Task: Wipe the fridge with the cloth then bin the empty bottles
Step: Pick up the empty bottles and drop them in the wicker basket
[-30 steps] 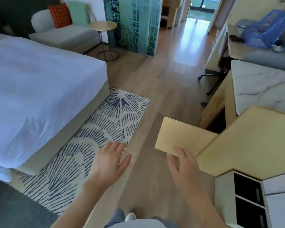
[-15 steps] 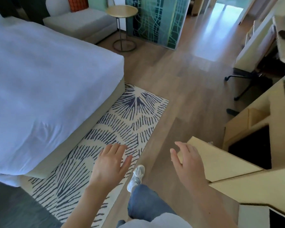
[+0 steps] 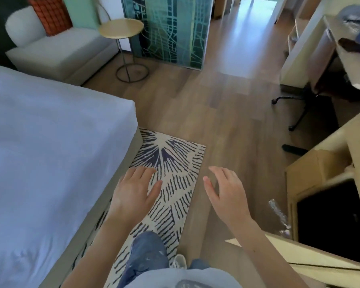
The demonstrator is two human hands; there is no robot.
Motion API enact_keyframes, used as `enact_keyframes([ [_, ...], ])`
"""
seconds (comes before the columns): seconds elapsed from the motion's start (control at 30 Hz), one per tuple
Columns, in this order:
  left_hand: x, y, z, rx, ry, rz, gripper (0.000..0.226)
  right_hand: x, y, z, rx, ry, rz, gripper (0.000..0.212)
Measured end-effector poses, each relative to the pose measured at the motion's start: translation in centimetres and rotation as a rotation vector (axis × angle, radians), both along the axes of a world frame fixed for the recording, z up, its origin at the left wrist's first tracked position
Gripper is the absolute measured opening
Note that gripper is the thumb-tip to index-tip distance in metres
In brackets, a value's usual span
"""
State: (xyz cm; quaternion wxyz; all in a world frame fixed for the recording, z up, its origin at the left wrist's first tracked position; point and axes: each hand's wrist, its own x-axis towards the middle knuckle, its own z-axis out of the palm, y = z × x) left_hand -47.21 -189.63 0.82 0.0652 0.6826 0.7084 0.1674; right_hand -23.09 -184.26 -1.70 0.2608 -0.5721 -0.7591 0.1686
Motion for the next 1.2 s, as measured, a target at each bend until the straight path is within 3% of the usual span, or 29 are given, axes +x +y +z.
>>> enact_keyframes([
  [0.13, -1.1, 8.1, -1.6, -0.125, 0.009, -0.135, 0.057, -1.3, 5.7, -1.9, -0.017, -0.013, -0.112, 0.037],
  [0.27, -2.4, 18.1, -3.2, -0.130, 0.051, -0.344, 0.057, -2.3, 11.7, -3.0, -0.068, -0.039, -0.261, 0.046],
  [0.47, -2.3, 35.2, -1.4, -0.099, 0.084, -0.679, 0.055, -2.7, 19.8, -1.8, -0.170, -0.061, -0.624, 0.044],
  [0.63, 1.9, 46.0, 1.0, -0.031, 0.144, -0.982, 0.047, -2.7, 22.5, 0.1, -0.132, -0.013, -0.967, 0.044],
  [0.83, 9.8, 51.2, 0.7, -0.039, 0.023, -1.274, 0.048, -1.6, 21.9, 0.2, -0.173, -0.014, -1.308, 0.040],
  [1.0, 16.7, 52.2, -2.0, -0.108, 0.064, -1.457, 0.050, 0.0, 21.4, -1.3, -0.208, 0.013, -1.532, 0.037],
  [1.2, 24.3, 54.9, -3.8, -0.124, 0.127, -1.611, 0.035, 4.9, 24.1, -2.5, -0.210, 0.020, -1.647, 0.034],
])
